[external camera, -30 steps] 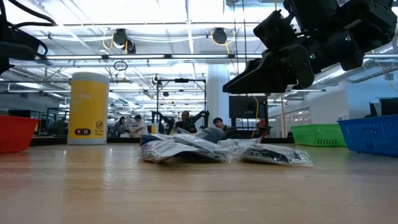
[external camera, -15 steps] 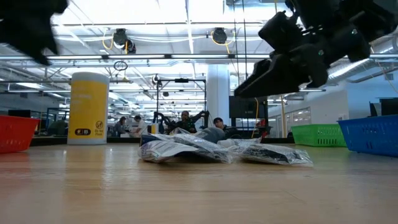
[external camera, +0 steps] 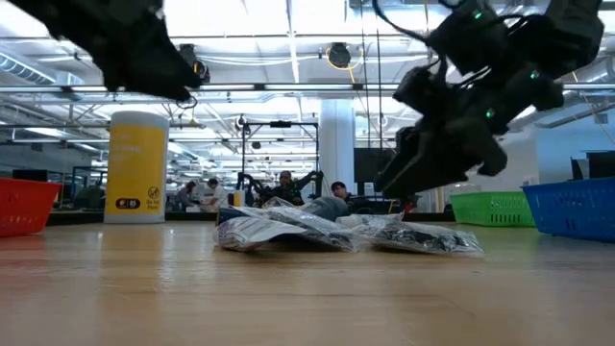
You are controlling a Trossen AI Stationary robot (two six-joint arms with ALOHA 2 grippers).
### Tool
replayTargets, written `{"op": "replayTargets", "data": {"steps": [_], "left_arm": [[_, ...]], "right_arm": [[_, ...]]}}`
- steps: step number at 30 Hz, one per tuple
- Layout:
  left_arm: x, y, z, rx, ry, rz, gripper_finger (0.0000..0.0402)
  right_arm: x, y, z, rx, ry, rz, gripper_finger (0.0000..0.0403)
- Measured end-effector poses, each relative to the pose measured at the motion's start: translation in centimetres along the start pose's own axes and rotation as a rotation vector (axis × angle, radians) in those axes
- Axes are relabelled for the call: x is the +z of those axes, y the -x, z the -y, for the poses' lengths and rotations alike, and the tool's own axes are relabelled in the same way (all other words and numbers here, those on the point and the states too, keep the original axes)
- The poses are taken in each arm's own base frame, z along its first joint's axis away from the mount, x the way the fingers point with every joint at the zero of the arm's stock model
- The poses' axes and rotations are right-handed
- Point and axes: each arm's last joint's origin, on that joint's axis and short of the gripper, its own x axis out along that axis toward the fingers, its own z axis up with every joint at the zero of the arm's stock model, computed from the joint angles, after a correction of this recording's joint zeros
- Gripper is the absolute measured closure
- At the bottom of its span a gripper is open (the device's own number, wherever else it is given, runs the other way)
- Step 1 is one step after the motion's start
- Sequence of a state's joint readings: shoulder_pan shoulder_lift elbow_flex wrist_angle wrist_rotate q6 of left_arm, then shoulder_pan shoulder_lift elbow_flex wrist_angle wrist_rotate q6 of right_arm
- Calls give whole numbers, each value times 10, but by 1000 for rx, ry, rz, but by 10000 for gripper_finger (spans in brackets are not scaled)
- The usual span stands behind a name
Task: Pick & Place Travel size toiletries
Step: Put the toothpaste into the blue bin
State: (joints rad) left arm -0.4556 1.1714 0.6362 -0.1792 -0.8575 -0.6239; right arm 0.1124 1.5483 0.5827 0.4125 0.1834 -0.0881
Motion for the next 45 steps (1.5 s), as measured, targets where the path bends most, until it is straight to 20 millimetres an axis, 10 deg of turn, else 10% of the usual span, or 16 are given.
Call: {"op": "replayTargets", "data": {"steps": [15,29,45], "left_arm": [[-28,-62,7,-40,-20,57,167],[-38,-73,10,-40,-42,47,167],[-36,-73,11,-42,-91,57,167]], "right_arm": [[-25,-26,22,-95,-51,-100,237],[-23,-21,15,-75,-3,-109,358],[10,95,-15,39,-437,-101,401]]}}
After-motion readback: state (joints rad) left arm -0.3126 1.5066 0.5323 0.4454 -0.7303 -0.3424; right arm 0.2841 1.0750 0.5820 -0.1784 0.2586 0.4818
